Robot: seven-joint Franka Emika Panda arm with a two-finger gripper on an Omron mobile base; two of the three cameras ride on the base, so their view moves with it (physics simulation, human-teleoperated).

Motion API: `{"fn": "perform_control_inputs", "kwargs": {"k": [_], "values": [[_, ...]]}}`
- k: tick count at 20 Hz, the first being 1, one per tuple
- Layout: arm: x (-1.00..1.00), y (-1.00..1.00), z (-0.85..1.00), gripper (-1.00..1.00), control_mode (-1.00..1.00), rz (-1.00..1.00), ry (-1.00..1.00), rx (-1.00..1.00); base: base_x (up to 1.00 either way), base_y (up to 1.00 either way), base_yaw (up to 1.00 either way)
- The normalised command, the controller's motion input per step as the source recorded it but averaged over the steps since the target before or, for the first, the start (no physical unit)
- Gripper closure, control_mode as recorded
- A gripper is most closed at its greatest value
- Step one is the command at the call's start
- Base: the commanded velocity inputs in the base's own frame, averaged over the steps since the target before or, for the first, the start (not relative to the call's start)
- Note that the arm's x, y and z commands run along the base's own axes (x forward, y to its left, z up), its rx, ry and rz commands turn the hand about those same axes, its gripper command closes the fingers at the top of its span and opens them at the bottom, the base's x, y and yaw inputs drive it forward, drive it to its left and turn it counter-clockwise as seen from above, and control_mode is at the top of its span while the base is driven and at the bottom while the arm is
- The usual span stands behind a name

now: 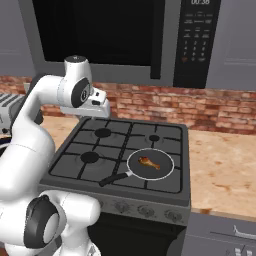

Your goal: Place the chicken drumstick on the plate and place the avocado on the same plate.

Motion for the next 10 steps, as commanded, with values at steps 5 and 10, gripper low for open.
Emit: {"fn": "perform_control_inputs", "kwargs": {"k": [5, 10], "values": [[-0.11, -0.14, -0.01, -1.0, -1.0, 0.0, 0.01, 0.0, 0.0, 0.0, 0.0], [0.03, -1.0, -0.5, -1.0, -1.0, 0.03, 0.01, -0.03, 0.0, 0.0, 0.0]]}}
